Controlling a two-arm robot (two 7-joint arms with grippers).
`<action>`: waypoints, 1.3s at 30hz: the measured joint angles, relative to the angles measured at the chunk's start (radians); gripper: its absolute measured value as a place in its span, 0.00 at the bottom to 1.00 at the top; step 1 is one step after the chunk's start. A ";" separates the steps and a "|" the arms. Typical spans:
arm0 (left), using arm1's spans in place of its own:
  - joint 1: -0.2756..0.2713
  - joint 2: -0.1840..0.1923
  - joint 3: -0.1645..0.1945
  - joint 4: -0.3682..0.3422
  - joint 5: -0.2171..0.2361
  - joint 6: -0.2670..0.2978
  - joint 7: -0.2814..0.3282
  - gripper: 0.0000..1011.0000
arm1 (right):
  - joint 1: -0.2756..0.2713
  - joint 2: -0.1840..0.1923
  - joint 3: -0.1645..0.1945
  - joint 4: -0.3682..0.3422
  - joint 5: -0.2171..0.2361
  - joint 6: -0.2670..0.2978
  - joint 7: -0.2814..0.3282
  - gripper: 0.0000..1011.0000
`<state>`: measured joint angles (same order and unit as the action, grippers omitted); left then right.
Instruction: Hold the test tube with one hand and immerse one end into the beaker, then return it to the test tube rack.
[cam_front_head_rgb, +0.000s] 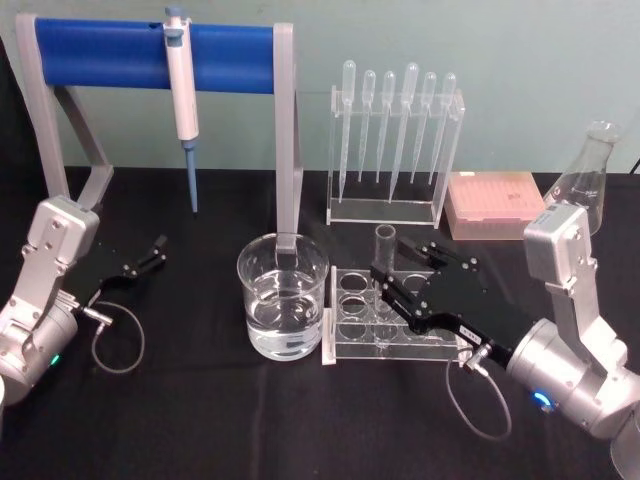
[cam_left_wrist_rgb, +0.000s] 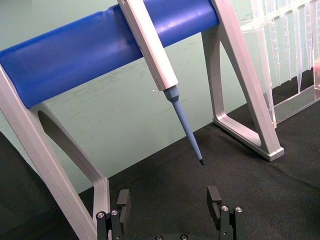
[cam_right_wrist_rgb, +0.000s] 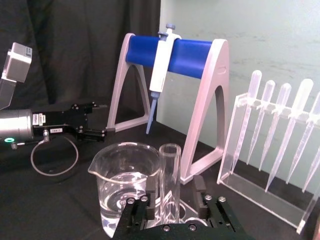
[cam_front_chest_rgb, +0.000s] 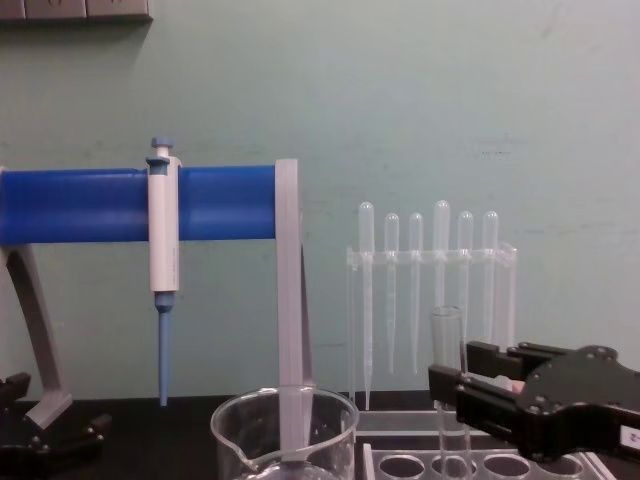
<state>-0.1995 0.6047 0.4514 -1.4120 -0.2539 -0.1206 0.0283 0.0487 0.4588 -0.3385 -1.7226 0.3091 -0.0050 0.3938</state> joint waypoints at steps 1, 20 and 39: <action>0.000 0.000 0.000 0.000 0.000 0.000 0.000 0.99 | -0.007 0.002 0.002 -0.007 0.000 0.006 -0.003 0.46; 0.000 0.000 0.000 0.000 0.000 0.000 0.000 0.99 | -0.240 0.090 0.174 -0.163 -0.011 0.079 -0.120 0.99; 0.000 0.000 0.000 0.000 0.000 0.000 0.000 0.99 | -0.098 0.025 0.176 0.015 -0.285 0.140 -0.315 0.99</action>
<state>-0.1995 0.6047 0.4514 -1.4119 -0.2539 -0.1206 0.0283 -0.0489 0.4837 -0.1625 -1.7075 0.0240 0.1353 0.0784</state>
